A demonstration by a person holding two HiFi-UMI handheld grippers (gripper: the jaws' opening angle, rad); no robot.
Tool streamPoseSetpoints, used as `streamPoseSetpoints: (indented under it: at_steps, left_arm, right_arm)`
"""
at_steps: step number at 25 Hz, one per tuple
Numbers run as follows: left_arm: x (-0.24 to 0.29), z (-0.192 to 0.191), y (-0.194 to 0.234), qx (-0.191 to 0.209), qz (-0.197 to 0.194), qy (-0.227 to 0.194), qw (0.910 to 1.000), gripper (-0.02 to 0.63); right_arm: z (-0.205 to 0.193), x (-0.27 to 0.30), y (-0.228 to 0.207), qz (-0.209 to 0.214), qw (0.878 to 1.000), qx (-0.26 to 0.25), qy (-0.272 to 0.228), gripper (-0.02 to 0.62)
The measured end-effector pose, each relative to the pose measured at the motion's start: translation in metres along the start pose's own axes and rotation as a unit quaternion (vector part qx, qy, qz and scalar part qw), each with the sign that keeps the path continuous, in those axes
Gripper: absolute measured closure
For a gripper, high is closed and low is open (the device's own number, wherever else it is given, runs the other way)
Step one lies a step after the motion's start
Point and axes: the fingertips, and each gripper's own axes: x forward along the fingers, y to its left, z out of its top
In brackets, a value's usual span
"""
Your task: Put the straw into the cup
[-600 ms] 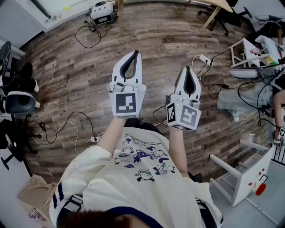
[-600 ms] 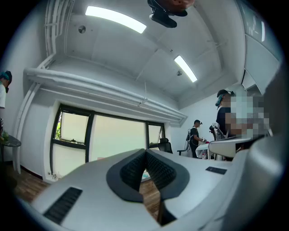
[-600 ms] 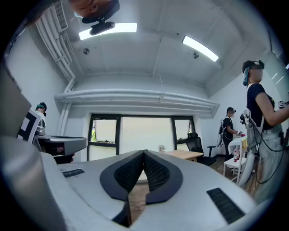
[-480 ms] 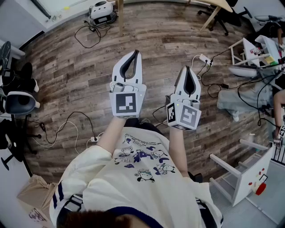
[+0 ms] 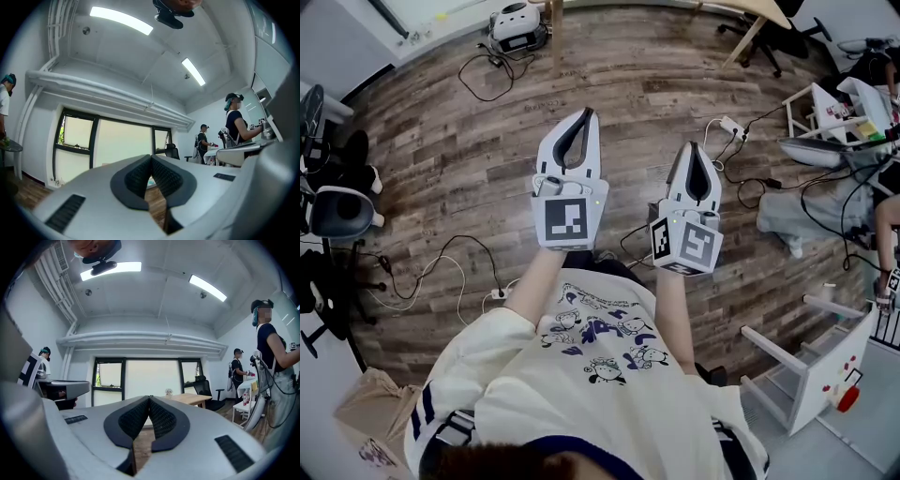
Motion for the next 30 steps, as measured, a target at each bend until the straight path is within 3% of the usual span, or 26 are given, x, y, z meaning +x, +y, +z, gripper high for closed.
streamPoseSetpoints:
  at_steps: [19,30]
  left_arm:
    - [0.000,-0.013,0.037,-0.005,0.006,0.017,0.9998,0.575]
    - [0.057,-0.028,0.040,0.004,0.026,0.025,0.9993,0.574]
  right_arm:
    - [-0.011,0.015,0.025,-0.004,1.000,0.008,0.015,0.597]
    - [-0.027,0.073,-0.004,0.006,1.000,0.021,0.022,0.597]
